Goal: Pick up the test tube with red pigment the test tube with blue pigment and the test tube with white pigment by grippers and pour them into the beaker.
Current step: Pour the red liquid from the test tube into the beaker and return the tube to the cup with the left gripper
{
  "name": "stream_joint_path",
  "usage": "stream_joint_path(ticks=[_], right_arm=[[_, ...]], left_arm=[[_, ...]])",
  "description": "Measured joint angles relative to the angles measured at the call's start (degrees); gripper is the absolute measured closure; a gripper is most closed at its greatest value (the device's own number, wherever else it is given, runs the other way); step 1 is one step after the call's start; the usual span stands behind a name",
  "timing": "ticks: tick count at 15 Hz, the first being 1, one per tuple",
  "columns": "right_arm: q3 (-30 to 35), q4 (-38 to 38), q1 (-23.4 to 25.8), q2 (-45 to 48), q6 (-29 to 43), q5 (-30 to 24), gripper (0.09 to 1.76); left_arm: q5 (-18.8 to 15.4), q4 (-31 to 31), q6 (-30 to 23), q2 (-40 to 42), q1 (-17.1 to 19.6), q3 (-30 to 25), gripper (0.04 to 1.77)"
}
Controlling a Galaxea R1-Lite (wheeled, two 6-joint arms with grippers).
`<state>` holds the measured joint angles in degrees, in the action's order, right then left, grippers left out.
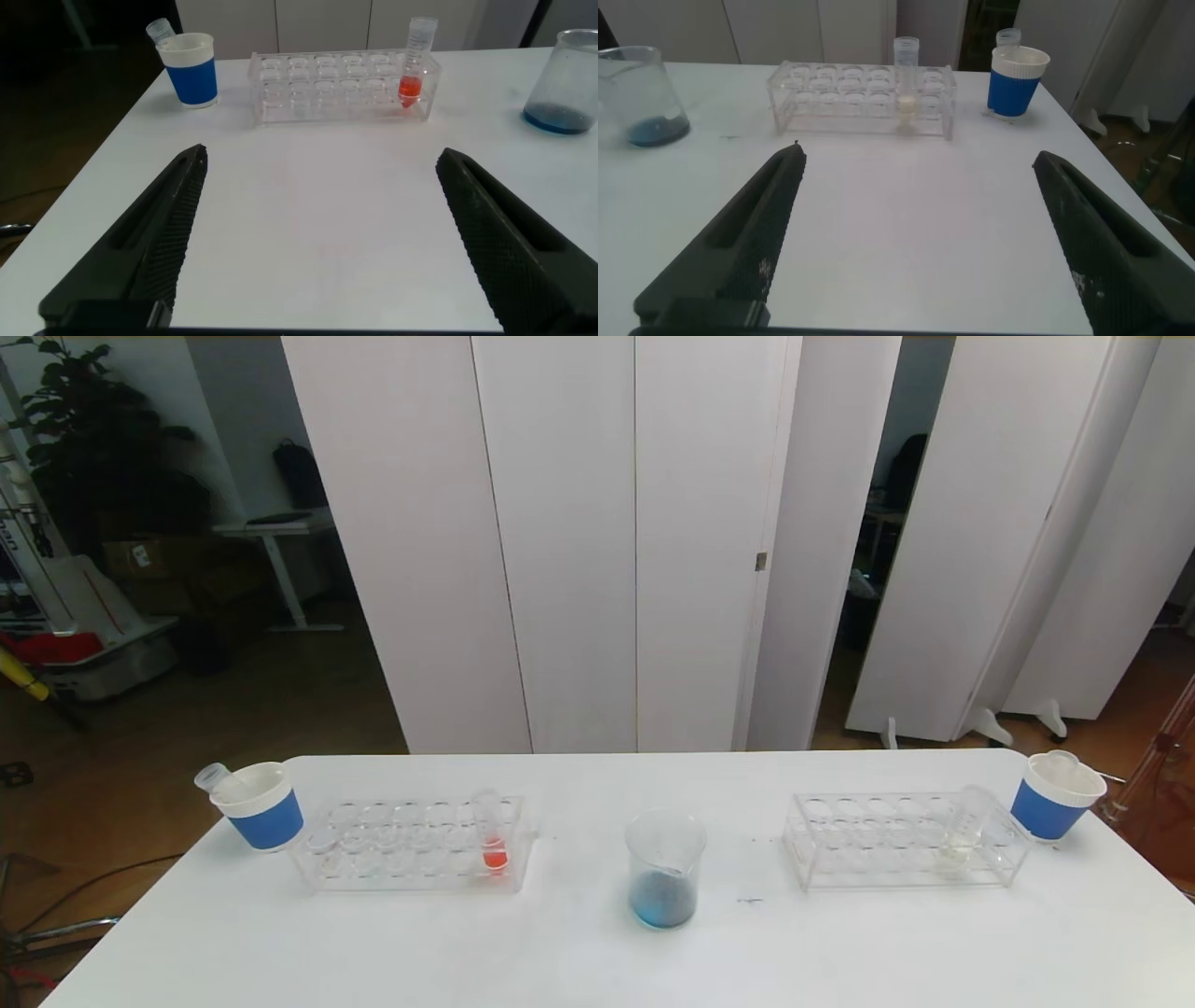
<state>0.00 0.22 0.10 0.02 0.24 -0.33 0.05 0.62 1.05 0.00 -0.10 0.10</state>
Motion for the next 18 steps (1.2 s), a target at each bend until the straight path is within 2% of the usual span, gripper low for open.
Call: stream_joint_path(ticks=[18], right_arm=[[0.0, 0.0, 0.0, 0.0, 0.0, 0.0, 0.10]], left_arm=[[0.0, -0.1, -0.6, 0.0, 0.0, 0.0, 0.06]])
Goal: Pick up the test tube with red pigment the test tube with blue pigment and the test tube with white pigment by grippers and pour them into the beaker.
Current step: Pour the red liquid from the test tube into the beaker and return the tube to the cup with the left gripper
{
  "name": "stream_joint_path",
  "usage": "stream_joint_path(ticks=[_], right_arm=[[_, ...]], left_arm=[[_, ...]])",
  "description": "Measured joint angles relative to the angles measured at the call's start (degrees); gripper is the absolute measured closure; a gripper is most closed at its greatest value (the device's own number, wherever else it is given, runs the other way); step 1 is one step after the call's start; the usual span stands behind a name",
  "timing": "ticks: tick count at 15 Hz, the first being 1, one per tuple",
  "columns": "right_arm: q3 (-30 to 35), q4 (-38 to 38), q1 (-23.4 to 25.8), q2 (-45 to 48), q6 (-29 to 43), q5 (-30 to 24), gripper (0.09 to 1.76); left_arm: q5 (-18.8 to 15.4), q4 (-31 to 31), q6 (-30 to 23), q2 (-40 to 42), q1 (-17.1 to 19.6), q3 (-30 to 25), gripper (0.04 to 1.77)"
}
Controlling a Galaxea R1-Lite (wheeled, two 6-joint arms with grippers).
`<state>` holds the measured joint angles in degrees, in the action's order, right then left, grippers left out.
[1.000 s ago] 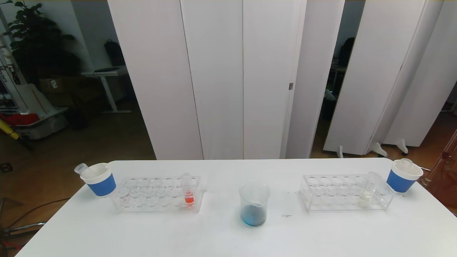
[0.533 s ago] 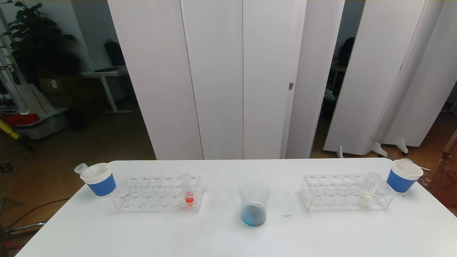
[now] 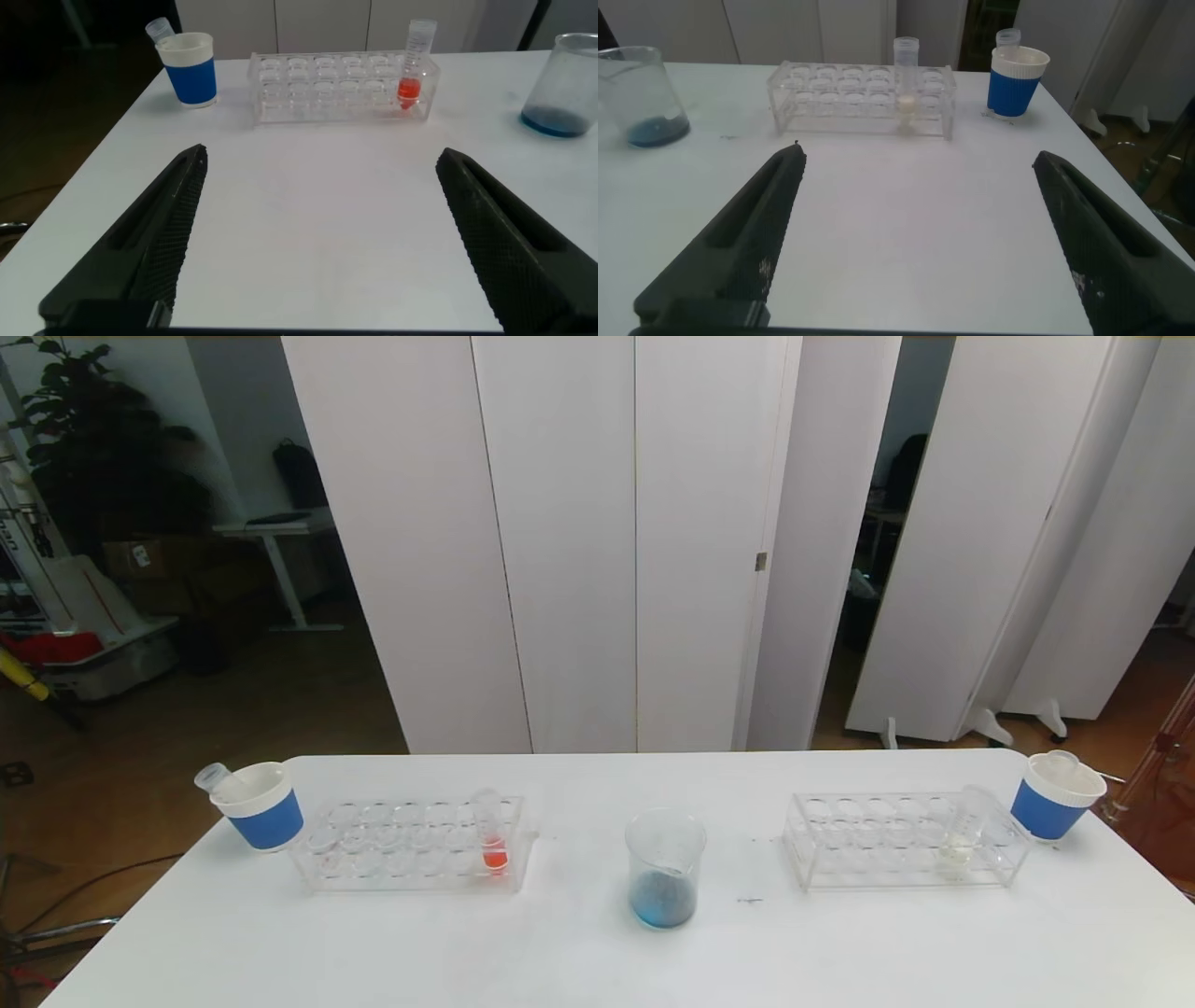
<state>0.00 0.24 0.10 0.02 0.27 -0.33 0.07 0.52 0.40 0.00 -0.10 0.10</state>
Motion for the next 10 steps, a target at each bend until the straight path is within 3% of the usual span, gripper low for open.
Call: stream_joint_path(ticks=[6, 10], right_arm=[[0.0, 0.0, 0.0, 0.0, 0.0, 0.0, 0.10], [0.0, 0.0, 0.0, 0.0, 0.0, 0.0, 0.10]], left_arm=[[0.6, -2.6, -0.4, 0.0, 0.0, 0.5, 0.06], [1.8, 2.8, -0.5, 0.0, 0.0, 9.4, 0.06]])
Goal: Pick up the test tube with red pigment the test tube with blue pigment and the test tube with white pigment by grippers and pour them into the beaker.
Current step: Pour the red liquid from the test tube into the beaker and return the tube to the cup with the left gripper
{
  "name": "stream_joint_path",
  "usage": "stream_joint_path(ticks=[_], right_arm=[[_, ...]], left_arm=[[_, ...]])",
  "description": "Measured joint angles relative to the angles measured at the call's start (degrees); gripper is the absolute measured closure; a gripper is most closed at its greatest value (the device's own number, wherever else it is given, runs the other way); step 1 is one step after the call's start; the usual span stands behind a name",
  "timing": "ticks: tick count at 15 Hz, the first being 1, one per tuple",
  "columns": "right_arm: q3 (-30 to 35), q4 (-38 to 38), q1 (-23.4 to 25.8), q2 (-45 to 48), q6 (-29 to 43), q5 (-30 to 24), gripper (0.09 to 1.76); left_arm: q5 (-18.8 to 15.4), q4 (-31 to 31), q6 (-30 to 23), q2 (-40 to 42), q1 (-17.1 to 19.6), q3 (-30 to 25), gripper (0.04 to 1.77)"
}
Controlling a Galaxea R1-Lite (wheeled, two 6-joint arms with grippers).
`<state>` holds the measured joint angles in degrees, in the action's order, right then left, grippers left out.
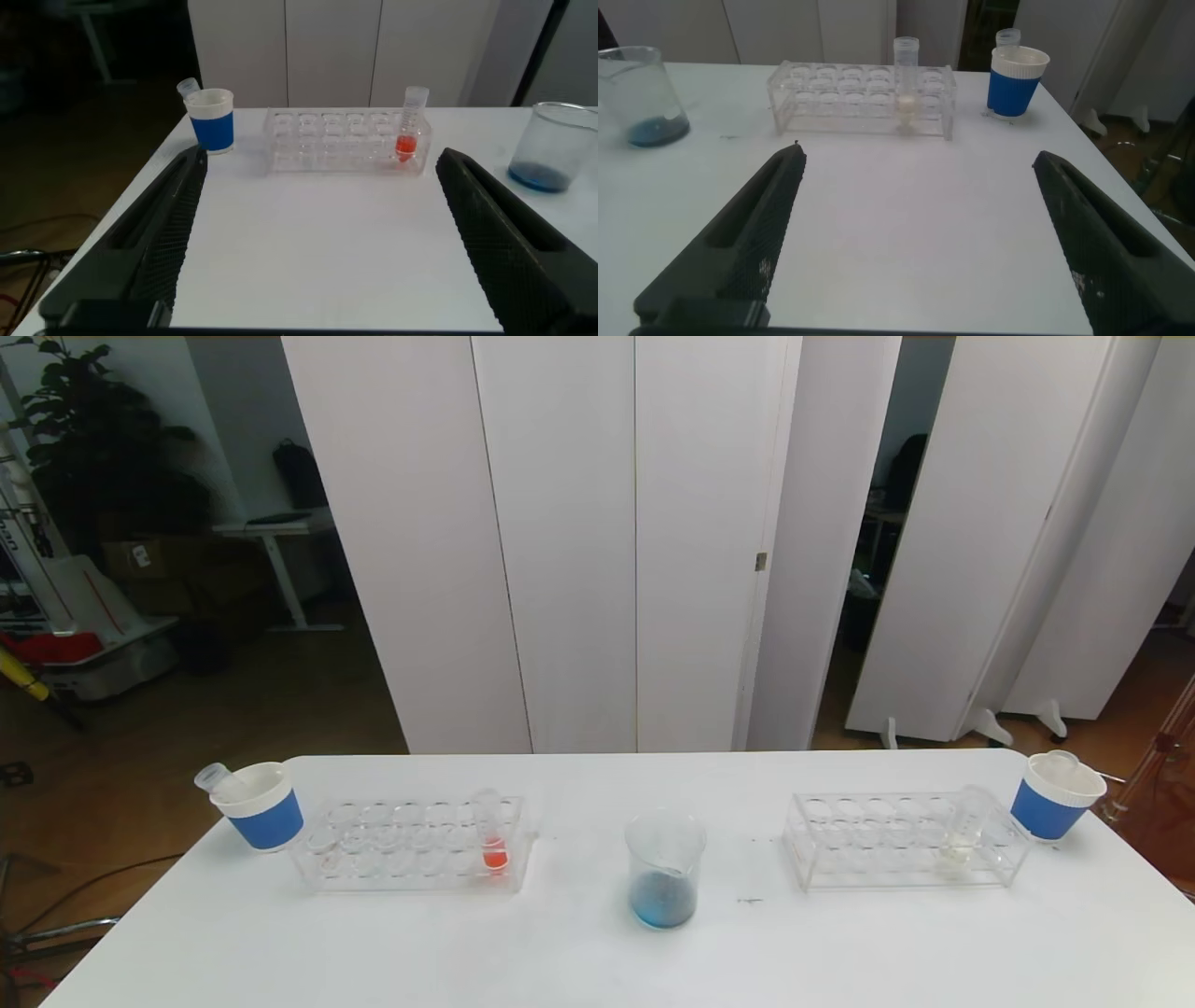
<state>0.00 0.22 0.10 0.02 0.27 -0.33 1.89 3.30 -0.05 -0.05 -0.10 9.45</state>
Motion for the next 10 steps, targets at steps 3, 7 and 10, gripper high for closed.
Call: stream_joint_path(ticks=[3, 7, 10], right_arm=[[0.0, 0.0, 0.0, 0.0, 0.0, 0.0, 0.10], [0.0, 0.0, 0.0, 0.0, 0.0, 0.0, 0.10], [0.0, 0.0, 0.0, 0.0, 0.0, 0.0, 0.10]], left_arm=[[-0.4, 5.9, 0.0, -1.4, 0.0, 10.0, 0.06], [0.1, 6.8, 0.0, -9.2, -0.4, 22.3, 0.06], [0.2, 6.6, 0.0, -17.5, -0.8, 31.7, 0.06]])
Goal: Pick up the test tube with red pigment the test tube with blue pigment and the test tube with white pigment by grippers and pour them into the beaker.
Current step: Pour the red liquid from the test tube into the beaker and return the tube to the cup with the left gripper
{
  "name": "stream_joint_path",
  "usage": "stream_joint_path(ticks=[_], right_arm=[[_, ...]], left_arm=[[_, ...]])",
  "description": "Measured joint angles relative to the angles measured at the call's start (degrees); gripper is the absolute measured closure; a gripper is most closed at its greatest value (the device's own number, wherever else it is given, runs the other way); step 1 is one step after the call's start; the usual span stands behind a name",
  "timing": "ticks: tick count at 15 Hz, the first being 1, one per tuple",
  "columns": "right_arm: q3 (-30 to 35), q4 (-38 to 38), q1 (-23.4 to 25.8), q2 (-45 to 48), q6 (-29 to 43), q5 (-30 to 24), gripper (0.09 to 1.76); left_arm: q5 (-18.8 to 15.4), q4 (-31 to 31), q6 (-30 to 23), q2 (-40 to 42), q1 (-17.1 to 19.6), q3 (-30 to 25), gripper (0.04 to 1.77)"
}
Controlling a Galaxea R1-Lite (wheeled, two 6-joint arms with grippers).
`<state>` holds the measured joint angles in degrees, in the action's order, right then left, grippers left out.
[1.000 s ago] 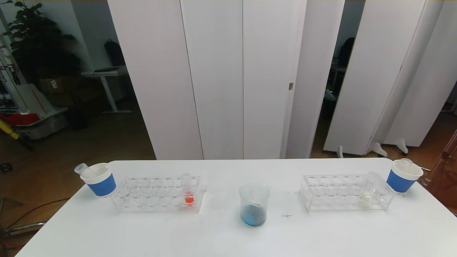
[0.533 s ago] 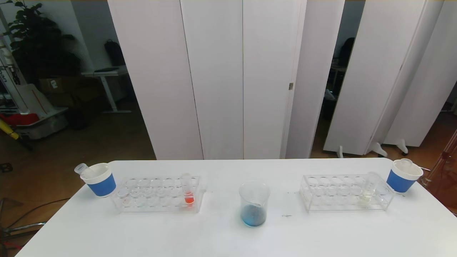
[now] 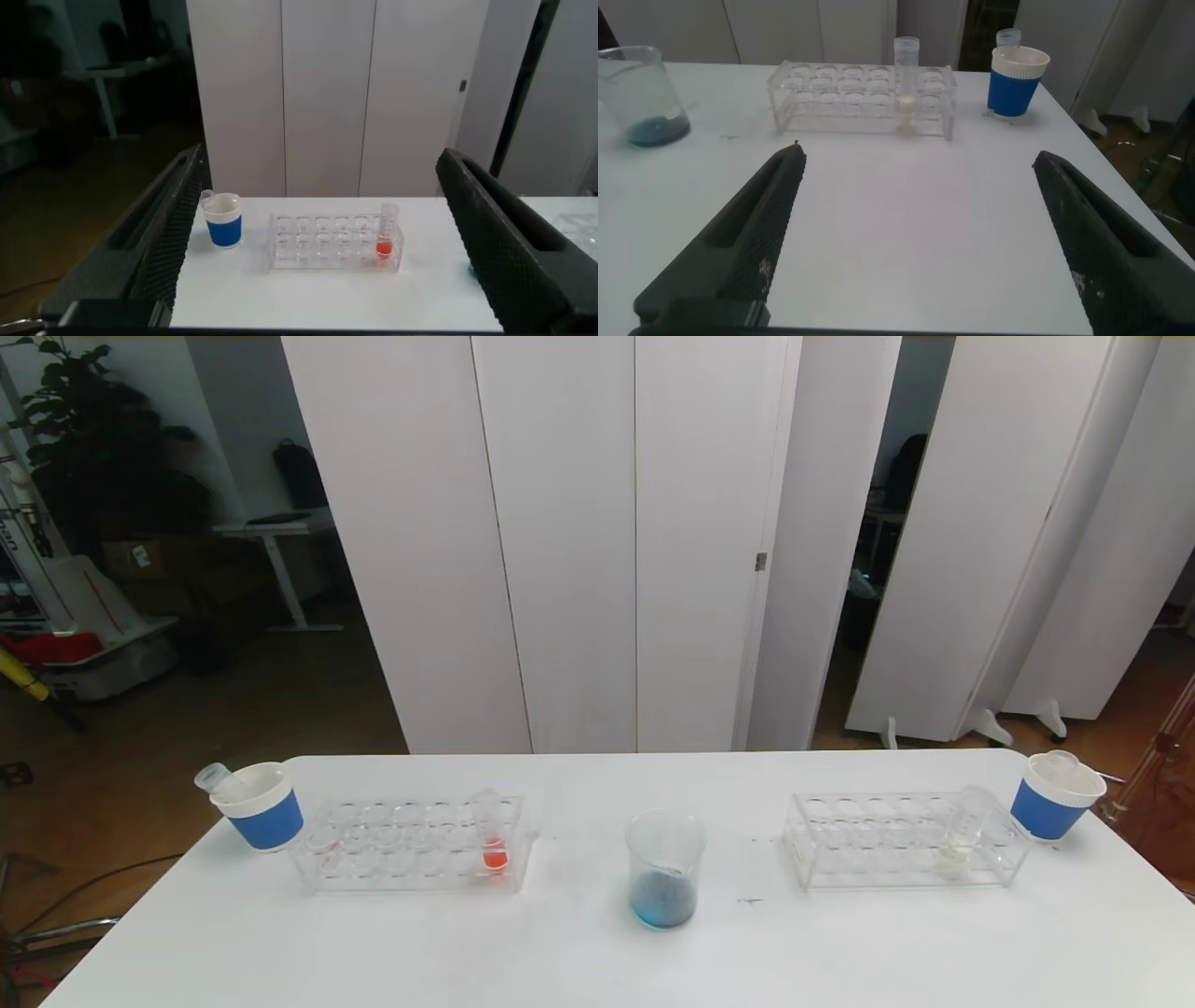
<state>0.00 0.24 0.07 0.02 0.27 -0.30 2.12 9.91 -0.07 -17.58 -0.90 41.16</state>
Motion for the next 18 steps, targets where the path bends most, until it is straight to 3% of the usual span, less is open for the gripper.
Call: stream_joint_path(ticks=[4, 8, 14, 18], right_arm=[[0.0, 0.0, 0.0, 0.0, 0.0, 0.0, 0.10], [0.0, 0.0, 0.0, 0.0, 0.0, 0.0, 0.10], [0.0, 0.0, 0.0, 0.0, 0.0, 0.0, 0.10], [0.0, 0.0, 0.0, 0.0, 0.0, 0.0, 0.10]], left_arm=[[0.0, -1.7, 0.0, -12.0, -0.1, 9.2, 0.06], [0.2, -10.1, 0.0, -22.4, 0.3, 10.7, 0.06], [0.2, -22.3, -2.0, -35.1, -0.2, 7.1, 0.06], [0.4, -33.0, -2.0, -41.6, -4.6, -0.5, 0.06]])
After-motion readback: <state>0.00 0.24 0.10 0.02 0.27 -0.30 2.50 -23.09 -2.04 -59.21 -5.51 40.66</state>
